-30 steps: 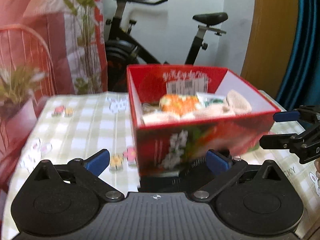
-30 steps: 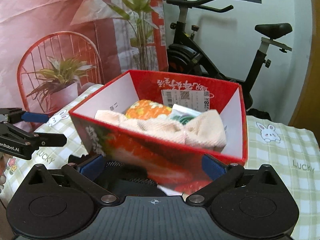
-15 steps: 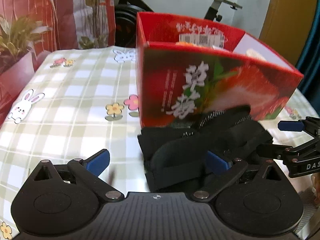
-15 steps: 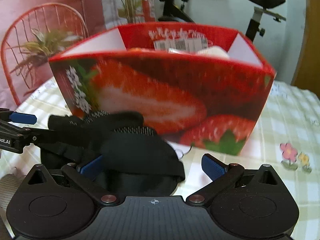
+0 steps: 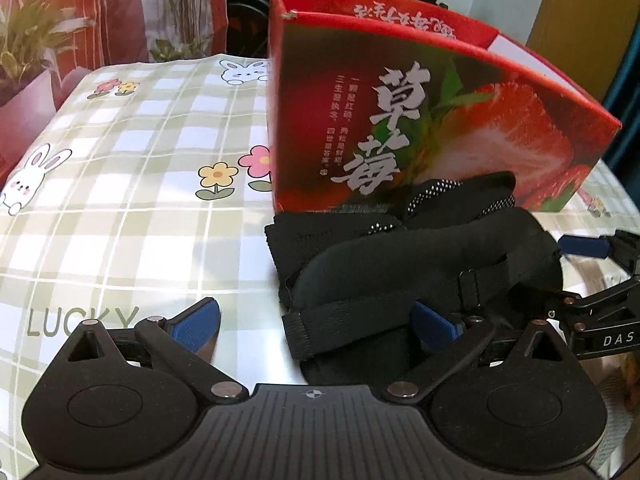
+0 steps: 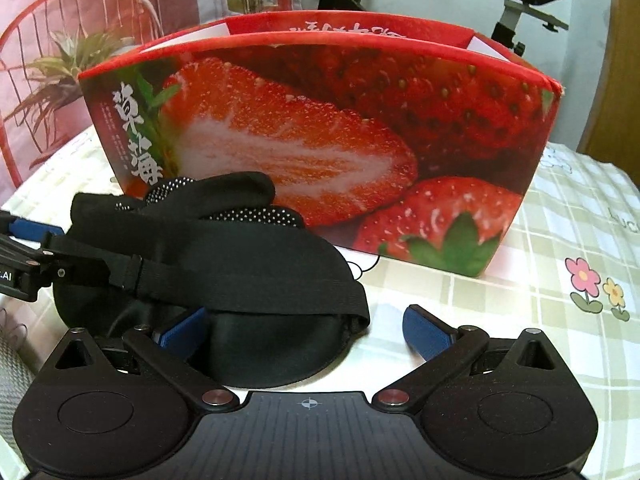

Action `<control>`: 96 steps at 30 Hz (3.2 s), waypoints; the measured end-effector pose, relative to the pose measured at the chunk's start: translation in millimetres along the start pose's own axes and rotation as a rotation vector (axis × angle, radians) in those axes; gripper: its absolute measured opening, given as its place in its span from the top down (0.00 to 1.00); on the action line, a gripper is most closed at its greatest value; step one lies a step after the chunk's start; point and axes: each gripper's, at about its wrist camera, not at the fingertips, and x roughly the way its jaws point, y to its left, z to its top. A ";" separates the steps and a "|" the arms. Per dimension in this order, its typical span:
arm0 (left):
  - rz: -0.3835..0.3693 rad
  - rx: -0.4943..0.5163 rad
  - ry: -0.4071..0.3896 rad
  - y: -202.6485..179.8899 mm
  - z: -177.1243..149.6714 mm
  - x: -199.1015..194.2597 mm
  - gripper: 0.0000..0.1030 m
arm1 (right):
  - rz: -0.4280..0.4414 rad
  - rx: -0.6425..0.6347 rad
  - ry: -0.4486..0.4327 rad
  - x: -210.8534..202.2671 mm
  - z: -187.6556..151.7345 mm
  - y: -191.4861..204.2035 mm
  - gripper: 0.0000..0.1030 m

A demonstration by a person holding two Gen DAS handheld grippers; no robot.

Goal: Organize soft objects
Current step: 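Move both tools down to the black eye mask beside the box, then close both tools on the black eye mask strap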

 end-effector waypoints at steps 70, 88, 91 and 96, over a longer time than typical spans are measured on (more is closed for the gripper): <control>-0.031 0.060 -0.026 -9.4 -5.3 -11.3 0.57 | 0.034 0.054 0.046 -28.5 -4.5 -0.4 0.26; -0.054 0.047 -0.039 -3.9 -8.0 -13.6 0.54 | 0.016 0.084 0.019 -31.7 -10.3 -7.5 0.28; -0.057 0.045 -0.043 -2.3 -9.0 -14.1 0.54 | 0.018 0.087 0.012 -31.4 -11.3 -7.1 0.28; -0.055 0.051 -0.044 -3.3 -9.5 -14.3 0.52 | 0.018 0.087 0.007 -31.0 -11.4 -6.4 0.27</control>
